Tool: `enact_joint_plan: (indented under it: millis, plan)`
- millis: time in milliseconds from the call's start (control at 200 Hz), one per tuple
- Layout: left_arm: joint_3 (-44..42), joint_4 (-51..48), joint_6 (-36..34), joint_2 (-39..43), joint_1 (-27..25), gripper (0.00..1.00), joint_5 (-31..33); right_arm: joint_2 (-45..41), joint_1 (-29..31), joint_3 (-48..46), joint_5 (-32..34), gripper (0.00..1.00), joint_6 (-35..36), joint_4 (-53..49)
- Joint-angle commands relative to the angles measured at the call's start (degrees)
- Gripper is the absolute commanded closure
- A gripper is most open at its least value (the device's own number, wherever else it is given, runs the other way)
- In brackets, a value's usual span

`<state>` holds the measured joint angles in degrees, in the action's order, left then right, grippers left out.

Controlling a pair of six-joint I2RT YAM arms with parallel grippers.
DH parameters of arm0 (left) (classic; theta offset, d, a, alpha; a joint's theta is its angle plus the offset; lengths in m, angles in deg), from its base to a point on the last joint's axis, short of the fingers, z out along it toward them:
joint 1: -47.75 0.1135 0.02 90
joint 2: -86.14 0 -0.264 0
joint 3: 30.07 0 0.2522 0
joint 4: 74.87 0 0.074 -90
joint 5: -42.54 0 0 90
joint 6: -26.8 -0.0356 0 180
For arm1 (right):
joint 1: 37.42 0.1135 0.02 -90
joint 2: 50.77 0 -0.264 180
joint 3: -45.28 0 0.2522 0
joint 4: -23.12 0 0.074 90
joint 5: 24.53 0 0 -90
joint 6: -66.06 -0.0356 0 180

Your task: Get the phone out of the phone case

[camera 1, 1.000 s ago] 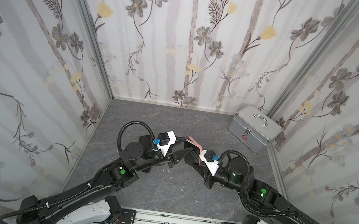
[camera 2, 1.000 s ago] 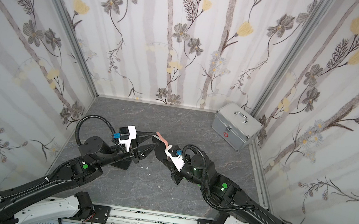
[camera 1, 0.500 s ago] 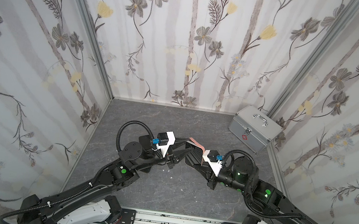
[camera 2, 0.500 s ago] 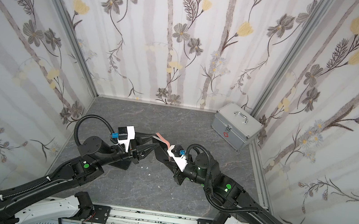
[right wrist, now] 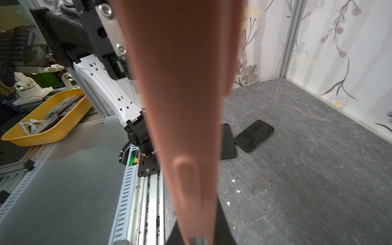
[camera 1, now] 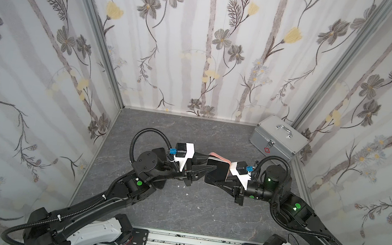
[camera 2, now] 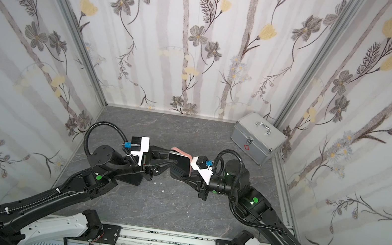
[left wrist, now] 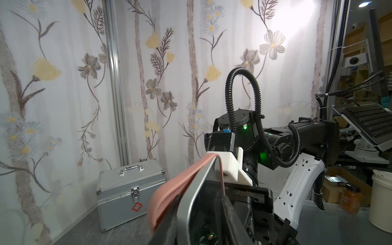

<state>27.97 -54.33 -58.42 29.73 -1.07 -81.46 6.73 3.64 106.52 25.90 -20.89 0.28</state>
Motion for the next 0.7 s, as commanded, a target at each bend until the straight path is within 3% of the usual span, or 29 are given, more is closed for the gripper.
enact_joint_plan:
  millis: [0, 275, 505, 694]
  plan:
    - [-0.4, -5.9, 1.4, -0.6, -0.9, 0.69, -12.9, 0.6, -1.4, 1.4, -3.1, 1.0, -2.0, 12.6]
    - [-1.1, -4.3, 2.7, -1.4, -1.4, 0.65, -13.3, -0.9, -4.7, -1.4, -7.1, 1.0, -10.5, 25.6]
    - [-0.9, -3.7, 2.8, -3.1, -1.7, 0.65, -13.8, -1.3, -5.6, -1.1, -6.8, 1.0, -12.2, 27.6]
    - [-1.0, -3.2, 2.6, -3.0, -1.8, 0.75, -12.6, -1.5, -5.7, -1.2, -5.2, 1.0, -11.0, 25.5]
